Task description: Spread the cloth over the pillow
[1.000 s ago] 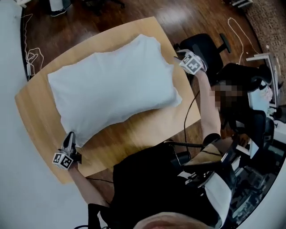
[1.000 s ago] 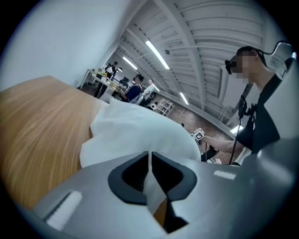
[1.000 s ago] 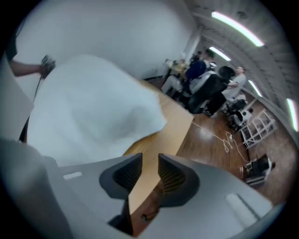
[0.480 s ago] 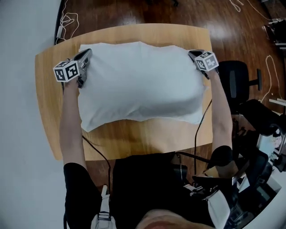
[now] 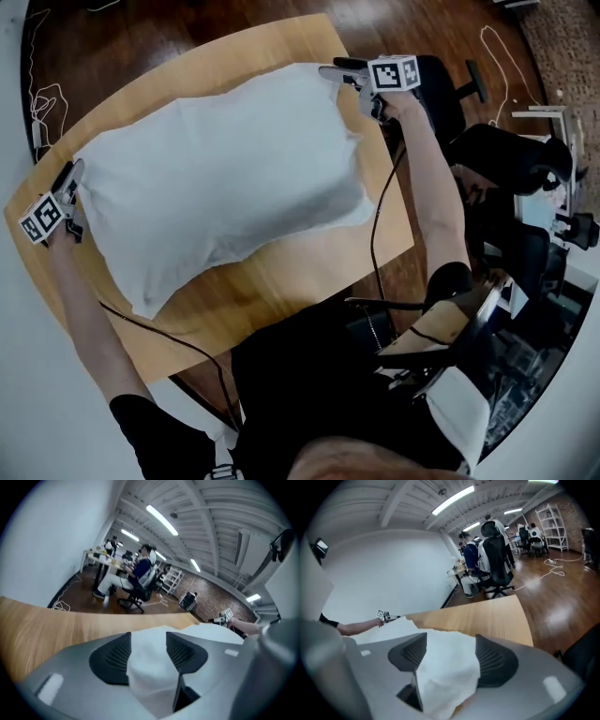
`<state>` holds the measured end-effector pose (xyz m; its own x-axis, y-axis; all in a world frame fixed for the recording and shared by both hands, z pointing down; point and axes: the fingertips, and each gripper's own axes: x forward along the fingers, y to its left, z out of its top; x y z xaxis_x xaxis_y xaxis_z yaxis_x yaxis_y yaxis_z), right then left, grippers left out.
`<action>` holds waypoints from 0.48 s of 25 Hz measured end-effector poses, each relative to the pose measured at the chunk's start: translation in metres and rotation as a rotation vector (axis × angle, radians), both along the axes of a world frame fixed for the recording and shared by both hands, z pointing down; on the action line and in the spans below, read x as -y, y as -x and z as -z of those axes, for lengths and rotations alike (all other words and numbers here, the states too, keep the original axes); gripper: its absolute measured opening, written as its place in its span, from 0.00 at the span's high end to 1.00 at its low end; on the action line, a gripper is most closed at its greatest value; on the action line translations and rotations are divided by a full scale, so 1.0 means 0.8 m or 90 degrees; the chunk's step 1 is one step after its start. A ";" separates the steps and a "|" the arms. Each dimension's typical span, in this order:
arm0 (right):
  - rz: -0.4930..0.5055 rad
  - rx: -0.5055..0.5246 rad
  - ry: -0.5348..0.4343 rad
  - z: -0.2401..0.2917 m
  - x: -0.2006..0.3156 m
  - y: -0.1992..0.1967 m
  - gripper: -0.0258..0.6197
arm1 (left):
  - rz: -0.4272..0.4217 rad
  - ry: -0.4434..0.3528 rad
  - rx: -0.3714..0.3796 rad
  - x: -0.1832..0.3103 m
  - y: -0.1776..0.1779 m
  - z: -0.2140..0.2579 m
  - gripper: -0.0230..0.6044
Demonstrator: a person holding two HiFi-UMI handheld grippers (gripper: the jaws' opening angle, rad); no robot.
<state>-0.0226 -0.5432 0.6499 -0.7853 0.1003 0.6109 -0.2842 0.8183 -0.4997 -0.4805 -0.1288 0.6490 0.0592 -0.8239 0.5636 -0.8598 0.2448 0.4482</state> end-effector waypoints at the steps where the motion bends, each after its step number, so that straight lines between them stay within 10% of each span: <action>1: 0.014 -0.030 0.021 -0.019 -0.012 -0.001 0.45 | -0.024 0.039 -0.008 0.009 -0.015 -0.021 0.60; 3: 0.042 -0.090 0.038 -0.062 -0.033 0.004 0.53 | -0.008 0.085 -0.038 0.012 -0.029 -0.054 0.60; 5: 0.015 -0.088 0.029 -0.075 -0.027 0.015 0.89 | 0.051 0.083 -0.064 0.004 -0.018 -0.067 0.65; 10: -0.050 -0.054 -0.083 -0.058 0.006 0.022 0.90 | 0.088 0.095 -0.023 -0.008 0.004 -0.072 0.60; 12: -0.046 -0.091 -0.115 -0.075 0.010 0.008 0.71 | 0.114 0.100 0.011 -0.017 0.011 -0.067 0.52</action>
